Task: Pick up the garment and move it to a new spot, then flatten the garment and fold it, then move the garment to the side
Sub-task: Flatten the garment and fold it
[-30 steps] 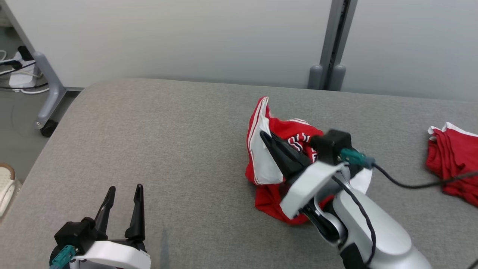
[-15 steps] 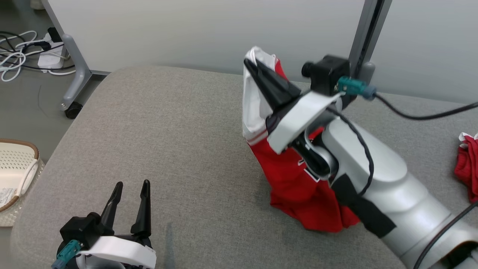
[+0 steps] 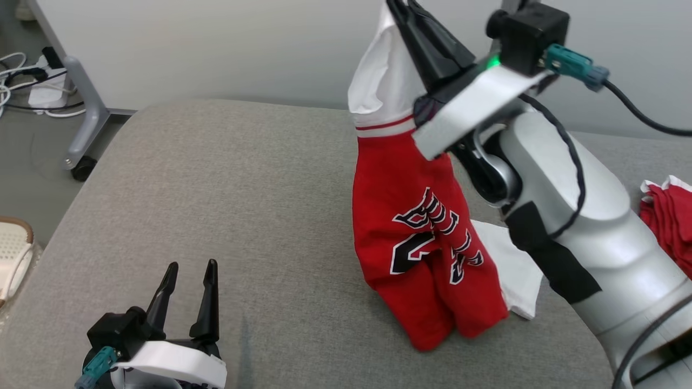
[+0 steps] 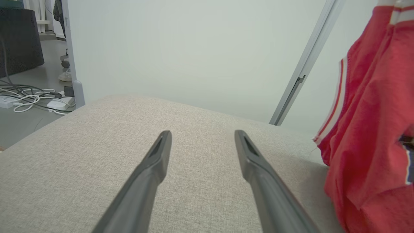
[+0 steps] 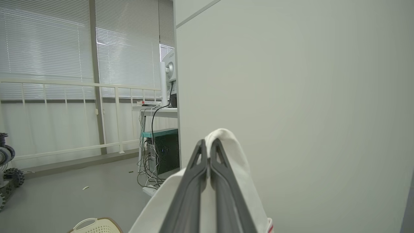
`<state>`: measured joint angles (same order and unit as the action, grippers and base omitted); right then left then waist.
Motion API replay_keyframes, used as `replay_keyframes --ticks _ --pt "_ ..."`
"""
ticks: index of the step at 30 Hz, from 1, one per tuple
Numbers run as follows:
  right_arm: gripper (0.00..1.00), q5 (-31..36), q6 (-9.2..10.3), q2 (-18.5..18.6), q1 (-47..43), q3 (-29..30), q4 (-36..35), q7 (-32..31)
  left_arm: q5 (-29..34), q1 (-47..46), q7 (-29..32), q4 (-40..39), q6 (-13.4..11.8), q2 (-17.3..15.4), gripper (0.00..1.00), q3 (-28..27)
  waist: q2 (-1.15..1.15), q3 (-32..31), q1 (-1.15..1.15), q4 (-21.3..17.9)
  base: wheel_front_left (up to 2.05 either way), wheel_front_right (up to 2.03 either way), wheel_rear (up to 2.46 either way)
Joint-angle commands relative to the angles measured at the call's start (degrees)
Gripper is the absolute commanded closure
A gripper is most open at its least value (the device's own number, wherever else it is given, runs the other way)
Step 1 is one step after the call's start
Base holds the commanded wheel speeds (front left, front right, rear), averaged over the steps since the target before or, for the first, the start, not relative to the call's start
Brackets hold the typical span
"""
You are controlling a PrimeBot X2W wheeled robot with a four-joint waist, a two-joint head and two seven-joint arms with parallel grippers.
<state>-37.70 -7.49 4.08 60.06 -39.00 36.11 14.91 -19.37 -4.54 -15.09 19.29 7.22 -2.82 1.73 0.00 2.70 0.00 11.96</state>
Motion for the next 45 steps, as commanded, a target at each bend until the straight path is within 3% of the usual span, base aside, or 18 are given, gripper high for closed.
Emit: replay_keyframes --ticks 1,17,24,35,44,45 --pt "1.0 1.13 -0.01 1.26 -2.1 1.2 -0.69 0.39 0.21 0.33 -0.07 0.05 -0.15 -0.18 0.0 -0.24 0.0 -0.15 0.0 -0.91 0.0 0.0 0.0" --pt "1.0 7.76 -0.01 12.42 -32.57 20.9 -13.85 -2.67 1.3 0.74 -0.07 -0.61 0.21 -0.24 0.0 -0.14 0.0 0.25 0.0 -9.28 0.0 0.0 0.0" --pt "1.0 9.32 -0.01 9.96 -46.41 31.29 -17.81 -4.81 1.18 -0.21 -0.07 -0.3 0.22 -0.41 0.0 -0.16 0.0 1.46 0.0 -11.28 0.0 0.0 0.0" --pt "1.0 11.6 -0.01 6.14 -57.24 35.88 -15.46 -11.87 0.59 -0.62 -0.07 0.35 0.28 -1.18 0.0 0.55 0.0 1.14 0.0 -12.63 0.0 0.0 0.0" --pt "1.0 13.23 -0.01 5.46 -61.23 39.67 -15.26 -20.37 0.5 -0.12 -0.07 1.36 0.29 -1.28 0.0 1.24 0.0 -0.2 0.0 -12.74 0.0 0.0 0.0" --pt "0.67 13.8 -0.01 5.16 -61.41 40.29 -15.46 -21.0 0.48 -0.06 -0.07 1.44 0.3 -1.26 0.0 1.37 0.0 -0.28 0.0 -12.77 0.0 0.0 0.0"
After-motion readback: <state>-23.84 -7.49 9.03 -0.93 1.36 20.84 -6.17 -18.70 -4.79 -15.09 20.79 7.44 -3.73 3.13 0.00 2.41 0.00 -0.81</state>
